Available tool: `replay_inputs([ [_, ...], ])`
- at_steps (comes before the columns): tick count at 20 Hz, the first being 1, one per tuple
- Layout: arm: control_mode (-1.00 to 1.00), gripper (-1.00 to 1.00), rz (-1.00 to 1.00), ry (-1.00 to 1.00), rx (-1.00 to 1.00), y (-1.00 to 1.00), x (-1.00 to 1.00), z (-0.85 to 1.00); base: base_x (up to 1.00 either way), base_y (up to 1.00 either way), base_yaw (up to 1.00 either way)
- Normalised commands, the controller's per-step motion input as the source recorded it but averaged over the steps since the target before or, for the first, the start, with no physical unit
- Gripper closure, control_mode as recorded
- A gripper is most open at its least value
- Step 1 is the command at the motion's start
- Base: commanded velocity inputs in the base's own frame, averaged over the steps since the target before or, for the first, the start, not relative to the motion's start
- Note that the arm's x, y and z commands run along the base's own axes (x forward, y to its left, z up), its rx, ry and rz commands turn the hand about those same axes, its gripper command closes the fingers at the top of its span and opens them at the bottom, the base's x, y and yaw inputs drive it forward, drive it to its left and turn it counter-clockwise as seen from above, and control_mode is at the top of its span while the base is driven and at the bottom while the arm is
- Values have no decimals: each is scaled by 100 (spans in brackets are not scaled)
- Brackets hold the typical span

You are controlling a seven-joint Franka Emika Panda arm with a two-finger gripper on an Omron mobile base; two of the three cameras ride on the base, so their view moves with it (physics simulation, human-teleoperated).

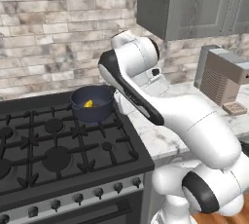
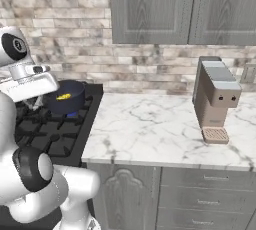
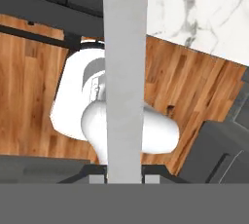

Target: Put the potato and corn in the pot. Retrieve the spatula and lightly stir the vegetables in the pot.

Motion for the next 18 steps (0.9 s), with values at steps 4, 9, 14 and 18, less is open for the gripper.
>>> replay_inputs([
  [4,-100,100,11,1,-6,-29,74,22,0,0,0],
  [9,-100,100,7,8,-15,4,23,6,0,0,0],
  [14,-100,100,31,19,-16,2,-4,36,0,0,0],
  [18,-100,100,15,8,-5,-27,18,-30,0,0,0],
])
